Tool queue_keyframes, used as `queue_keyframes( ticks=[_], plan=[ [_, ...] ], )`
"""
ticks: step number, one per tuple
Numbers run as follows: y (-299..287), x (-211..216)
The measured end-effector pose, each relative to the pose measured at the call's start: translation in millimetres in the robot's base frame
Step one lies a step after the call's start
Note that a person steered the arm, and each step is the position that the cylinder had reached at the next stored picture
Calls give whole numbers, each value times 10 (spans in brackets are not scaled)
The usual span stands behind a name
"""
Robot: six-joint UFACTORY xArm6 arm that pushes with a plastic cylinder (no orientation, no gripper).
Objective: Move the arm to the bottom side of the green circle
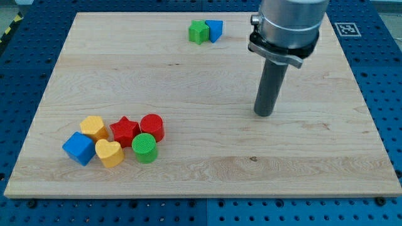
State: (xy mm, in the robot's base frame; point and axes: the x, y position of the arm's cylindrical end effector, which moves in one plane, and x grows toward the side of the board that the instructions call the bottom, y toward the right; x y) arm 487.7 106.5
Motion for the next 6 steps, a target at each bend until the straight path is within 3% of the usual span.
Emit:
queue_keyframes(
  ticks=[4, 6],
  plan=[
    [-114, 604],
    [-114, 678]
  ],
)
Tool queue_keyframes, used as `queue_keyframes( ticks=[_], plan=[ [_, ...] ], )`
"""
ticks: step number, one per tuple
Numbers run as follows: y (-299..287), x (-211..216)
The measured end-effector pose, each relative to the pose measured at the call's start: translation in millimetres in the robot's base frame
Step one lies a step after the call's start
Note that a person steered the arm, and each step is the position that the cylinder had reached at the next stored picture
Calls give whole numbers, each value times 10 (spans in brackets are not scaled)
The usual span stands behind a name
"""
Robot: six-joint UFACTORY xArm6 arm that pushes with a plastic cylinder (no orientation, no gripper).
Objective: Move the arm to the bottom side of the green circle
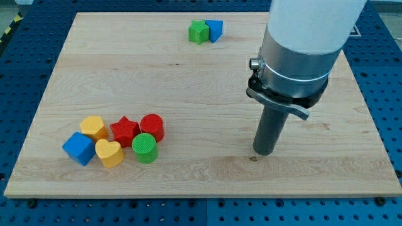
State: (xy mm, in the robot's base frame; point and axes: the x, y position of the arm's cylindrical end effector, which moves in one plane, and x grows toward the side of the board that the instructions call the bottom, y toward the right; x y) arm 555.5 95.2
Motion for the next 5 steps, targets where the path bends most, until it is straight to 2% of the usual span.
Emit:
queue_keyframes(
  ticks=[3, 5],
  plan=[
    [24, 131],
    [-170, 467]
  ],
)
